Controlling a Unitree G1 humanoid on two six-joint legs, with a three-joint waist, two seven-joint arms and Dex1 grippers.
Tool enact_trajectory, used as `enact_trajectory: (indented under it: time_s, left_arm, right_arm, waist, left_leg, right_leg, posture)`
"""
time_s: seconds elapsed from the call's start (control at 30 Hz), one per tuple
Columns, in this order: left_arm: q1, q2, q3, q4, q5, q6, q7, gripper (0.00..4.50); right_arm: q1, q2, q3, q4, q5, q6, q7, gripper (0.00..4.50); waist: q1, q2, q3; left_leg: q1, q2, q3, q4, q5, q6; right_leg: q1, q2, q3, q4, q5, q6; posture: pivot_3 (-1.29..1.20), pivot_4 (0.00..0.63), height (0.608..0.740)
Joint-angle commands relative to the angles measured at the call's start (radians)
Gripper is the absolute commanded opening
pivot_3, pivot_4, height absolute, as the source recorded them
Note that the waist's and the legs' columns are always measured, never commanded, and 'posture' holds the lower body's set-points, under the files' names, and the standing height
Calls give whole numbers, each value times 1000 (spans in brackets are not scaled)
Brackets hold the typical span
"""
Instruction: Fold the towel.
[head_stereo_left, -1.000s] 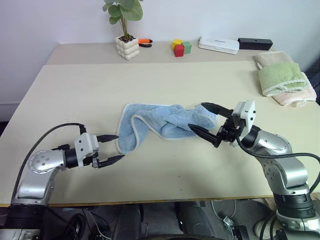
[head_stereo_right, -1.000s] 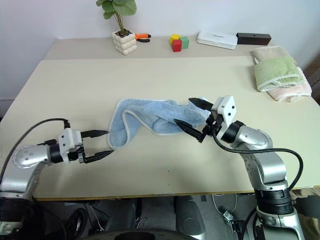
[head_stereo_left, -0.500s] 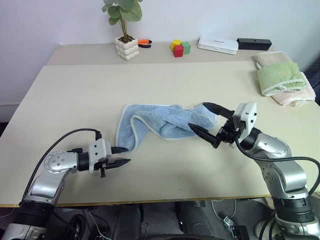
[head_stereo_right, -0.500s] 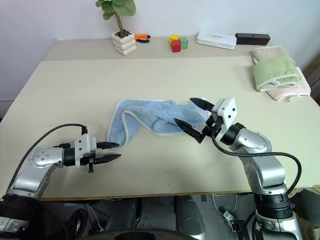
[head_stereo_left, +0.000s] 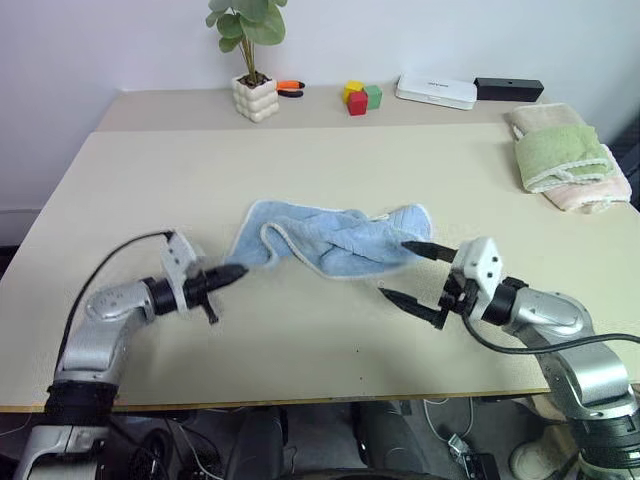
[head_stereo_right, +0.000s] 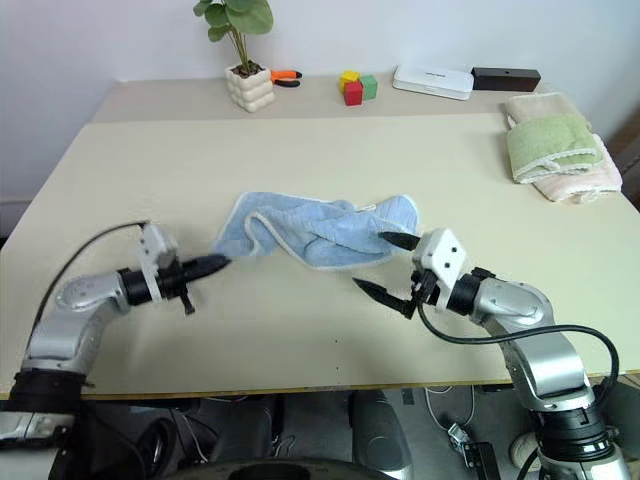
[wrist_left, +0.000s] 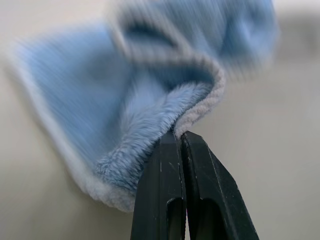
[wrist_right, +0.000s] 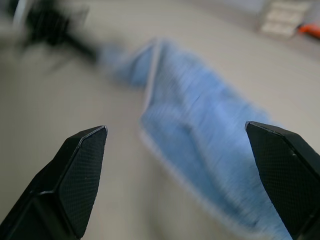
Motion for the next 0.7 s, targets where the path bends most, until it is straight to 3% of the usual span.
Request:
enact_trajectory:
  time_s: [0.03,0.47,0.7]
  left_arm:
    - [-33,-9,74,-48,-88,73,39,42]
    - [-24,-17,90,-133,-127,145,82,42]
    - [-4,-18,84,-165,-116,140,99,42]
  right_arm:
    - [-10,-9,38,12,-46,-8,7,4500]
    - [-144,106,129,142,-85,197,-105,4500]
    - [-187,83,173,206,-193,172,-122,4500]
  waist:
    - [0,0,0]
    - [0,0,0]
    - [2,-1,0]
  left_leg:
    - [0,0,0,0,0,0]
    - [0,0,0,-1,0,0]
    - [-1,0,0,-1,0,0]
  right_leg:
    - [0,0,0,0,0,0]
    - [0,0,0,0,0,0]
    - [-1,0,0,-1,0,0]
  posture:
    - [0,150,740]
    - [0,150,740]
    - [0,150,740]
